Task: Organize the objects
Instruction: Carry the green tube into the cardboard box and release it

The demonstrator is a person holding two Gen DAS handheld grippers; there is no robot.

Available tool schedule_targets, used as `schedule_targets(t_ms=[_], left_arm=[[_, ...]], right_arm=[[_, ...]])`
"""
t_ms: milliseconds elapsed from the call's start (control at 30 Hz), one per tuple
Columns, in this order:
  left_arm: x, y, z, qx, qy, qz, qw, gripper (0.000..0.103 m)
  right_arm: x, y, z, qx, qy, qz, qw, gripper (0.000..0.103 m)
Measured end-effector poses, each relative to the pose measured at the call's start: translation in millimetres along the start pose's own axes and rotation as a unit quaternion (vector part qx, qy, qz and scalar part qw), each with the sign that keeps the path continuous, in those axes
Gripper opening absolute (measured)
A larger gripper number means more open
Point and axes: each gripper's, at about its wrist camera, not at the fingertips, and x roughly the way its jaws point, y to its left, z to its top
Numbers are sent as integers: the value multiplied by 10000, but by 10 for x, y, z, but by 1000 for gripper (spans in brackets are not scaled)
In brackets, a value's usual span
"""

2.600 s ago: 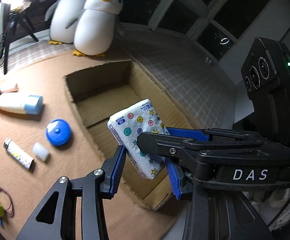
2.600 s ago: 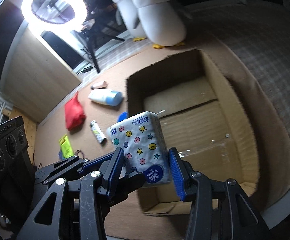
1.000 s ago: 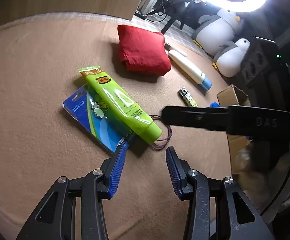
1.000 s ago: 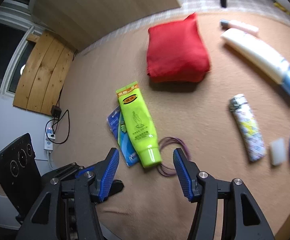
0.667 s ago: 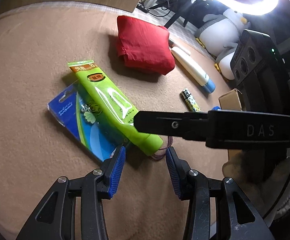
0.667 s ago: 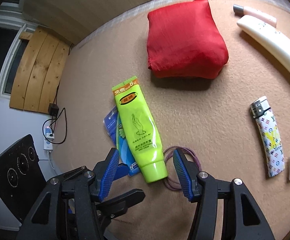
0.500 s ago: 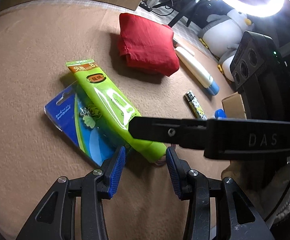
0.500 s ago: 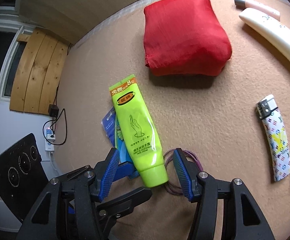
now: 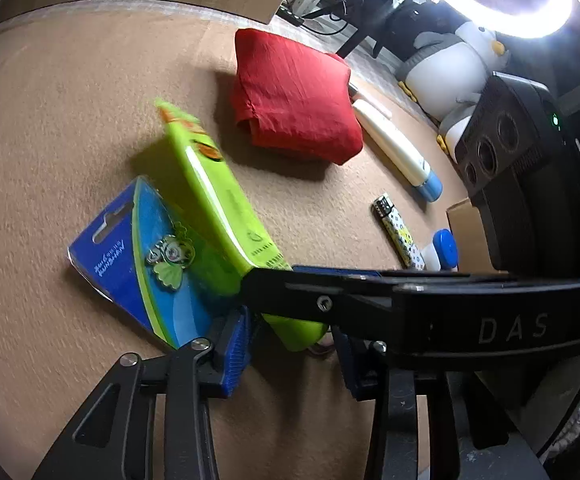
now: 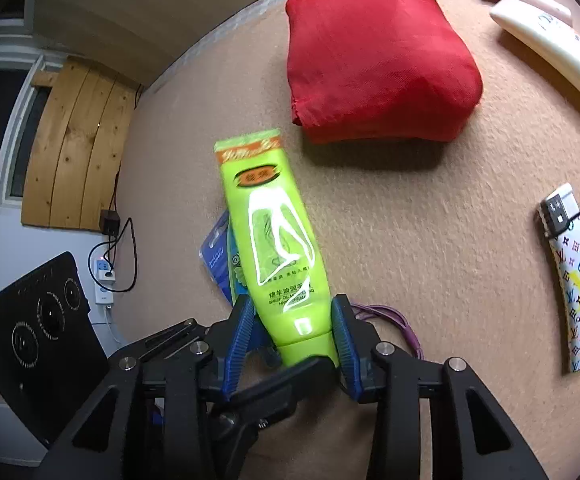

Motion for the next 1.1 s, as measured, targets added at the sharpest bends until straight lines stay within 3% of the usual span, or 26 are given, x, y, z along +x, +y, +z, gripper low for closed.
schedule_targets(t_ms=[567, 867, 1100], left_arm=[[-313, -209, 26, 341, -411, -121, 9985, 38], [-376, -711, 7, 761, -454, -327, 9955, 38], [-237, -1399, -77, 1270, -331, -703, 9888, 38]], right_arm=[[-373, 167, -69, -9, -396, 139, 9991, 35], [-909, -5, -270, 130, -845, 67, 9963, 35], [-1529, -369, -596, 436, -1367, -205, 9894, 35]])
